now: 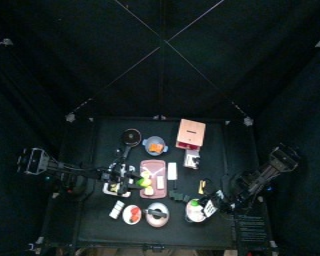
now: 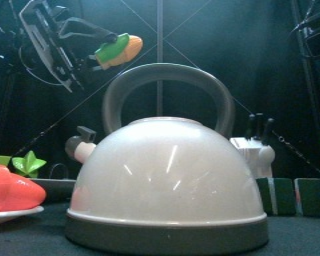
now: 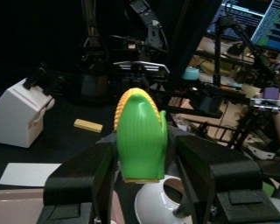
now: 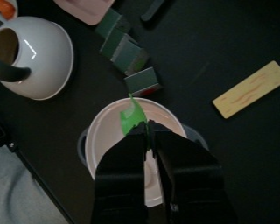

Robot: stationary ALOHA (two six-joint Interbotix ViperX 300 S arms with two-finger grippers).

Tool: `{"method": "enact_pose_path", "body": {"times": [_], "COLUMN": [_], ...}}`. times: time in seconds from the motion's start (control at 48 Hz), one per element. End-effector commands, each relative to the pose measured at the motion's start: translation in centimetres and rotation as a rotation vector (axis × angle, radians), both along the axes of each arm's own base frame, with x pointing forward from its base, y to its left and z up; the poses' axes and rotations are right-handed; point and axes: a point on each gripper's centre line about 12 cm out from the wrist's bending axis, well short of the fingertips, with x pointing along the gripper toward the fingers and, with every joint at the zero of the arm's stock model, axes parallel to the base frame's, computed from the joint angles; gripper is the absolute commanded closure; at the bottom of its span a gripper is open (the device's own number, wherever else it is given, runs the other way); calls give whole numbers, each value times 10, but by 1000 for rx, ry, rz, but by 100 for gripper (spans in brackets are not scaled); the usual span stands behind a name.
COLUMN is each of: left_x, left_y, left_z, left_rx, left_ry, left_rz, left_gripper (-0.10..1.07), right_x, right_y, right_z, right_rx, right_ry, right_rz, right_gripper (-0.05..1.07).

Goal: Drop corn husk in pot

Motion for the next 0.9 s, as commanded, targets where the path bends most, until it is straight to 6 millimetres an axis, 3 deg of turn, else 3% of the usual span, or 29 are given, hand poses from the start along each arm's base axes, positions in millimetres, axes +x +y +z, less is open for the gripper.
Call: {"method": "enact_pose_path", "body": {"times": [0.0,0.312,0.5,0.646,0.771,0.875], "left_x": [2,3,4,5,5,5], "left_y": [-1,2,4,1,1,1], "left_z": [4,3,1,0,0,-1], "left_rx": [3,6,6,4,-1,0], "left_ry": [-10,5,13,22,21,24], "left_rz": [-2,10,17,8,10,12], "left_gripper": [30,30,31,31,31,31], "right_x": [1,-1,10,37,76,108], "right_y": [4,14,6,-19,-44,-52], "right_z": [3,1,6,25,54,80], "right_rx": [20,70,30,-86,-189,-337], "right_ry": [-8,5,-40,-182,-325,-451], "right_rz": [11,37,35,38,30,114], "right_gripper": [58,23,22,22,22,22]}}
